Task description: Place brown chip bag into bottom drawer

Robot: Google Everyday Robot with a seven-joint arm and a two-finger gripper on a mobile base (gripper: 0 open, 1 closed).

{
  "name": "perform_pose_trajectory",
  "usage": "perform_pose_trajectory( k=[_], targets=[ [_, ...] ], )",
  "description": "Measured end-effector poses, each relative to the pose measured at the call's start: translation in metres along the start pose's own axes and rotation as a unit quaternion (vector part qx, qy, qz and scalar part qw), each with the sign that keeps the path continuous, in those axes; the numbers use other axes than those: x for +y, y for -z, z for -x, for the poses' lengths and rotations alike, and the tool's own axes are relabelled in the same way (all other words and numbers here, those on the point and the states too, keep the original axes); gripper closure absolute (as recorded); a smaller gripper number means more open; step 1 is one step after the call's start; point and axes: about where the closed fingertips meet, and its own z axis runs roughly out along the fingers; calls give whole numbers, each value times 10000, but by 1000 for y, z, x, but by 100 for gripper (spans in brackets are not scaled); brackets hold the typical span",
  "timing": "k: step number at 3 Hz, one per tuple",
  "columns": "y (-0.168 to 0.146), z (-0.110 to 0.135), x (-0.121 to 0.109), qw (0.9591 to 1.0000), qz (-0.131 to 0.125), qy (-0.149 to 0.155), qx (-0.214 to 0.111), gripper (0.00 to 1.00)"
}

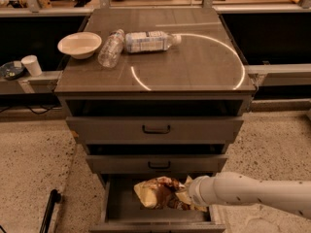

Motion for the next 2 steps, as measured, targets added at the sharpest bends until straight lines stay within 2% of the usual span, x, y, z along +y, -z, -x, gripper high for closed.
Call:
perform_pose_trajectory(
  k=[1, 2],
  targets=[
    [-47, -16, -27, 9998, -139, -71, -93, 100],
    [-76, -29, -56, 9980, -450, -232, -383, 82]
  ],
)
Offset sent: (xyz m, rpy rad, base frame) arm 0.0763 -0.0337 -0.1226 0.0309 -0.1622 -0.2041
